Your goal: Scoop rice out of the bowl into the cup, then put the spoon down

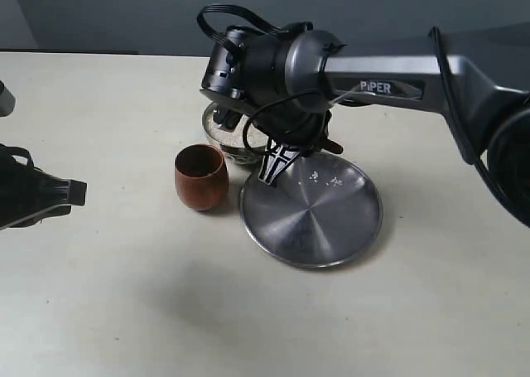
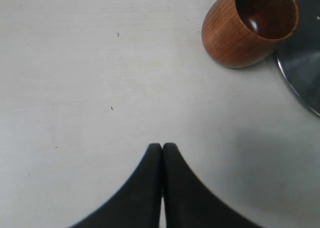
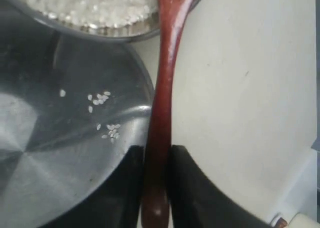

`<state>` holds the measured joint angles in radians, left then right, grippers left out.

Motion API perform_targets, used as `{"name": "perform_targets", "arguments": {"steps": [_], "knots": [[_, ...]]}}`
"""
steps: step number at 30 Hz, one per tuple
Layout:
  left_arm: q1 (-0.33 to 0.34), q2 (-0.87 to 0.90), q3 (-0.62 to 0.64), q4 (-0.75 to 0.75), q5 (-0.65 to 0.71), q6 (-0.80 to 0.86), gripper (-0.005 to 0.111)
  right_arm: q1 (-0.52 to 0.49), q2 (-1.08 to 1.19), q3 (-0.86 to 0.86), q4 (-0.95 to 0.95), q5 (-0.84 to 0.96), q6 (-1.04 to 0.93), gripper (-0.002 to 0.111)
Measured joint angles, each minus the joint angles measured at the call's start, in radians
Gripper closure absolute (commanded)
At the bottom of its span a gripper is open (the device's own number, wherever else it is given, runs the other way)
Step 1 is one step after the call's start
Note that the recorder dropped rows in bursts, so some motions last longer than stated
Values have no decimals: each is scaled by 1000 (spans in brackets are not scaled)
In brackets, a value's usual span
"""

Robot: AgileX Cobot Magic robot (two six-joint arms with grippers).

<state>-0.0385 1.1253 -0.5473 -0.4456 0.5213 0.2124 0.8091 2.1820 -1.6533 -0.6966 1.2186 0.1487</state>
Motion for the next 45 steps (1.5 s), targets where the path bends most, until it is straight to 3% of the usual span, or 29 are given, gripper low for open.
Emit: {"name": "perform_targets", "arguments": {"steps": [45], "knots": [[0,0,0,0,0,0,106,17,-13,0,168,-113,121,109]]}}
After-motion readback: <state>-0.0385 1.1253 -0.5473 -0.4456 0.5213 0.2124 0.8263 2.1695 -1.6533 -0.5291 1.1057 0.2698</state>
